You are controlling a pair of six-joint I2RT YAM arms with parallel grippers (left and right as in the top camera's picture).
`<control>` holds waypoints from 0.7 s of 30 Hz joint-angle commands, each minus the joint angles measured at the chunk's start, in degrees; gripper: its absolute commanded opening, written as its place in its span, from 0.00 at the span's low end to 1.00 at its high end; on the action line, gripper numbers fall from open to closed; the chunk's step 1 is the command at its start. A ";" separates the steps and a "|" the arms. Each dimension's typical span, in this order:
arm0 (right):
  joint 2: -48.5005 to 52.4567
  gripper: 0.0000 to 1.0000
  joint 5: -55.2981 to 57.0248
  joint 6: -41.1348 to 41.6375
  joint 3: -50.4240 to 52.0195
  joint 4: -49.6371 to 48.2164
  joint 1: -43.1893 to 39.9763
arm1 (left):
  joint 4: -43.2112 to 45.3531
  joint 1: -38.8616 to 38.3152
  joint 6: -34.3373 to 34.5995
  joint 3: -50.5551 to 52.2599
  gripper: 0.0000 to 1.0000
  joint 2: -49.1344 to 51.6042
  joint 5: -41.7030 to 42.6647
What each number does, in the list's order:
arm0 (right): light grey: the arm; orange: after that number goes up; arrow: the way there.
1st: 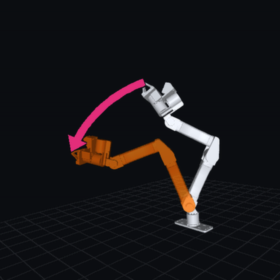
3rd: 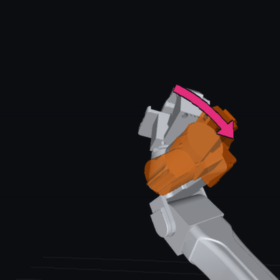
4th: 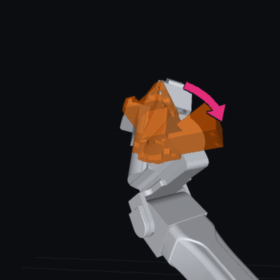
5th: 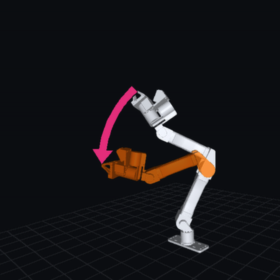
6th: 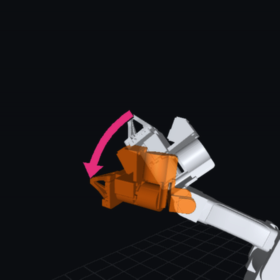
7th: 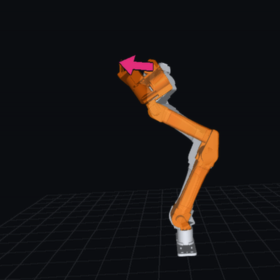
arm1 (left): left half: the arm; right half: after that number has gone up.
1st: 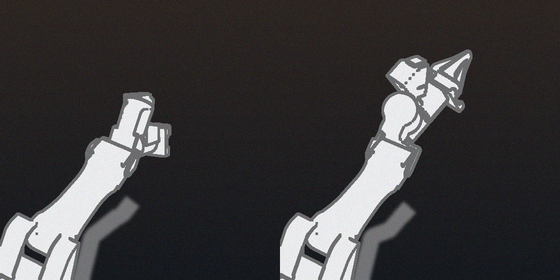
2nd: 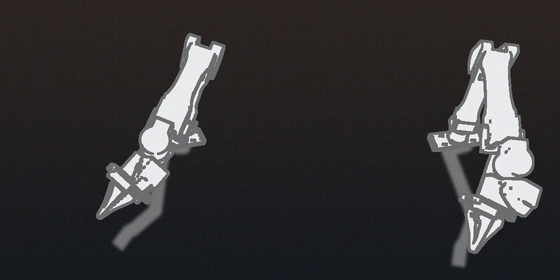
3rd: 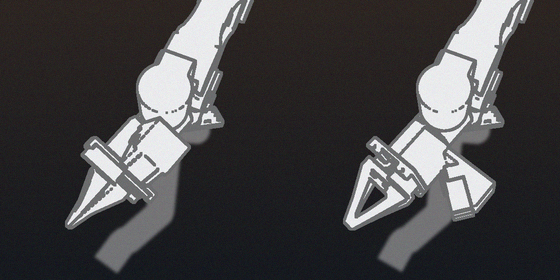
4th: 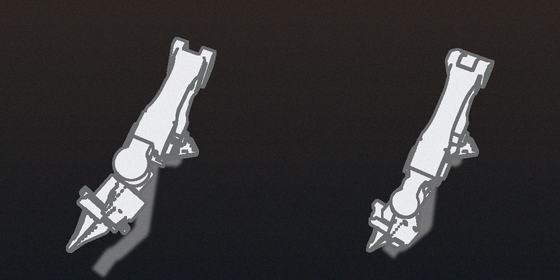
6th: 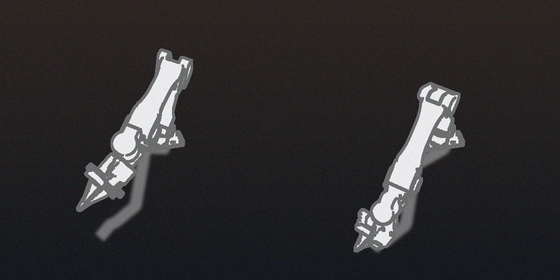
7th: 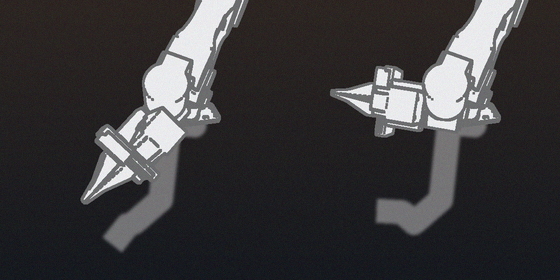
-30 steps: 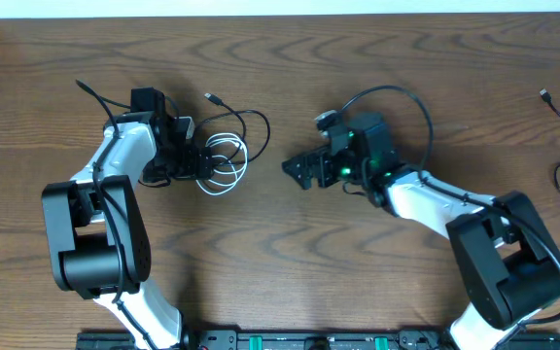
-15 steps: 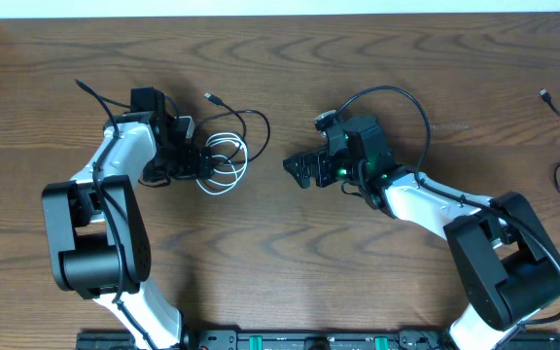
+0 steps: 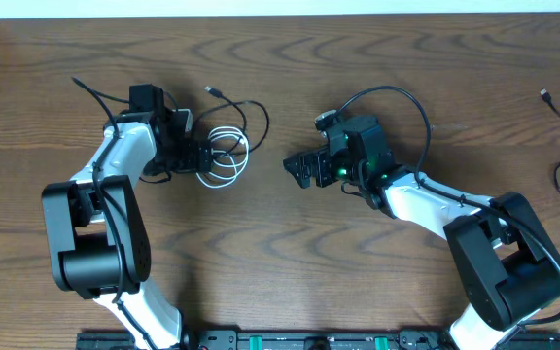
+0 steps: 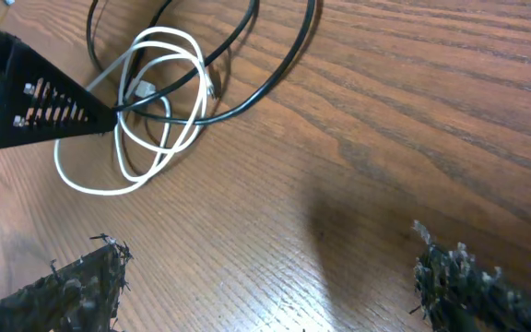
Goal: Untangle cables
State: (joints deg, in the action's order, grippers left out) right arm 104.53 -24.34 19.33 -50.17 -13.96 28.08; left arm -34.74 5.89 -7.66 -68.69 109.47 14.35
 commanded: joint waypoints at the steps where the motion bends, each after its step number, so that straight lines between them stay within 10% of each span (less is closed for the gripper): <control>1: 0.17 0.99 0.50 0.31 -0.17 0.04 0.04 | -2.60 0.04 6.49 0.22 0.98 0.63 2.25; 6: 0.17 0.99 1.33 0.33 -0.17 0.04 0.04 | -3.30 -0.07 7.56 0.22 0.99 0.63 2.62; 9: 0.17 0.99 1.33 0.33 -0.17 0.04 0.04 | -5.40 -0.17 11.26 0.22 0.33 0.63 2.62; 11: 0.17 0.99 1.33 0.33 -0.17 0.07 0.04 | -6.82 -0.20 12.63 0.22 0.08 0.63 2.60; 21: 0.17 0.99 1.36 0.33 -0.17 0.04 0.04 | -11.96 -2.89 12.66 0.15 0.07 -6.54 2.60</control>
State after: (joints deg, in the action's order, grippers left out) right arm 104.53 -23.49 19.33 -50.17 -13.98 28.08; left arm -46.33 4.54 4.54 -68.69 108.92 16.47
